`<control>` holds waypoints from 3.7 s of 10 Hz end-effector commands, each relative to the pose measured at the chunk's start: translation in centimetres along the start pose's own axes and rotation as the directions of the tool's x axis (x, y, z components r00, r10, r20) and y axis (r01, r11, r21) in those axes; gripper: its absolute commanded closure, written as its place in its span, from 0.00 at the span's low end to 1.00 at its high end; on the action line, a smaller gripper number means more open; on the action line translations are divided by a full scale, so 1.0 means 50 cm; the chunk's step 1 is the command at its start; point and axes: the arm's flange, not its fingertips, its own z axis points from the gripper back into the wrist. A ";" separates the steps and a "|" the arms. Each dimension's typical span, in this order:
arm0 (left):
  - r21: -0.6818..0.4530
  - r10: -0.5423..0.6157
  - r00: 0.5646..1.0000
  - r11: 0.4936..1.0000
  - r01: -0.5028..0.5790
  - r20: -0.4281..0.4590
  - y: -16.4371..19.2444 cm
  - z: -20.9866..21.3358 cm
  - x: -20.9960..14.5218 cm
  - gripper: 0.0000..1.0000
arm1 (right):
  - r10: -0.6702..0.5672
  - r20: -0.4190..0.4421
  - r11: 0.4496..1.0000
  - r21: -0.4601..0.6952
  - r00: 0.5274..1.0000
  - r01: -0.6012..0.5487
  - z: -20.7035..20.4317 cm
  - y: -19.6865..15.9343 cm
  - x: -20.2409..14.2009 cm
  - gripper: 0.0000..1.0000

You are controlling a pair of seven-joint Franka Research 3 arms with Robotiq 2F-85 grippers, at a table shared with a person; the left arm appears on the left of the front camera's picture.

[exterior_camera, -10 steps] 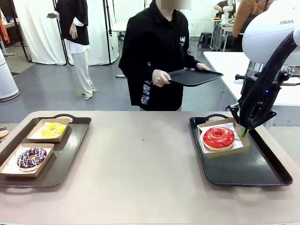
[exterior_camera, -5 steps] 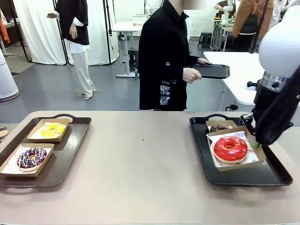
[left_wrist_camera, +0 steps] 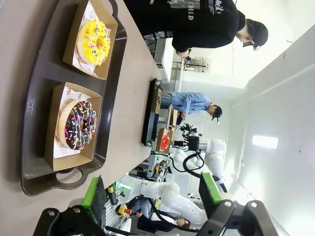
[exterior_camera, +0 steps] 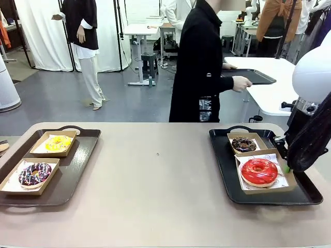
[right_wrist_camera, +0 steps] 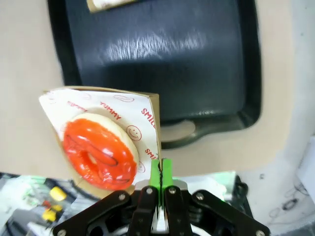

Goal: Individually package the donuts and arrange them on the tray.
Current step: Place the picked Paper togo box on the Handle tray.

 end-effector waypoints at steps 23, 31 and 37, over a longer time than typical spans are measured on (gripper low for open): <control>-0.002 -0.004 1.000 1.000 0.004 0.004 -0.003 0.003 -0.002 0.00 | 0.113 -0.004 0.994 -0.005 0.994 -0.113 -0.162 -0.024 0.137 0.73; -0.002 -0.004 1.000 1.000 0.004 0.004 -0.003 0.003 -0.002 0.00 | 0.115 -0.001 0.993 0.018 0.993 -0.115 -0.154 -0.024 0.135 0.00; -0.002 -0.004 1.000 1.000 0.004 0.004 -0.003 0.003 -0.002 0.00 | 0.318 0.080 0.859 0.397 0.945 -0.323 -0.038 -0.104 0.107 0.00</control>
